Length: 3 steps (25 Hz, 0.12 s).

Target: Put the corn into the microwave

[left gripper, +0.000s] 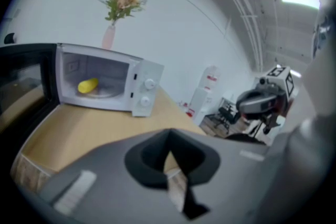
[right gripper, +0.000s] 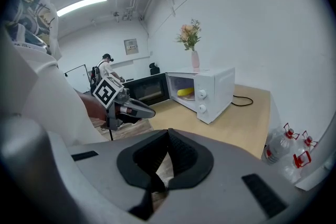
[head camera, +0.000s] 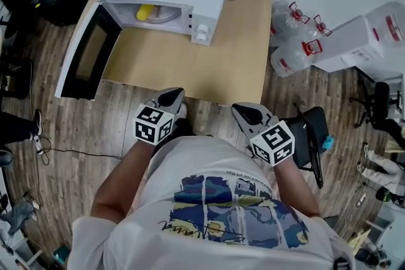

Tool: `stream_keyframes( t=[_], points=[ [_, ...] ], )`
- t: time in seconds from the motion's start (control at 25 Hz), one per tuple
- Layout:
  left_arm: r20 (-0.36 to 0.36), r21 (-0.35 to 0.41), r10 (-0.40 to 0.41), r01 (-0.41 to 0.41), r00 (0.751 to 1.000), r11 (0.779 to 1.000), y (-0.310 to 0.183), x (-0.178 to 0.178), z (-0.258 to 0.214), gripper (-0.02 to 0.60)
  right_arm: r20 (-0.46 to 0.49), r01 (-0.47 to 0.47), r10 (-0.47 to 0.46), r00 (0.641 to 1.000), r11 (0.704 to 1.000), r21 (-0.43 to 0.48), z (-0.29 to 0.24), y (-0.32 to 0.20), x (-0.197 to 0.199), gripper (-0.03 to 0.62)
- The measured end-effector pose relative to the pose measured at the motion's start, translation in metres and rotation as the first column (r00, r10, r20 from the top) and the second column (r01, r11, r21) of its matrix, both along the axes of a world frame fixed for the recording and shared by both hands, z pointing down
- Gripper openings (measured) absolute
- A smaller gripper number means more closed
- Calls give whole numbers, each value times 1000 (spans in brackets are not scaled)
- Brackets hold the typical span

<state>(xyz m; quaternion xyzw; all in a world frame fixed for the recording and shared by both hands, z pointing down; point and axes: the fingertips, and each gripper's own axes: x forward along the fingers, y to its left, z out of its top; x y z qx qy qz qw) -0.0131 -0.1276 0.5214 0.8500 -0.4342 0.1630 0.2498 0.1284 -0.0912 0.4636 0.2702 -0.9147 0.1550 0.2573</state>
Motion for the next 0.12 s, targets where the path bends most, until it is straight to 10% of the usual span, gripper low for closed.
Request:
stream_keyframes(
  t=[0.12],
  points=[
    [21,12,-24,24,999,1000,-34,-22,1,9,-9,-8,8,1000,1000,10,-2,-28,-12,9]
  ],
)
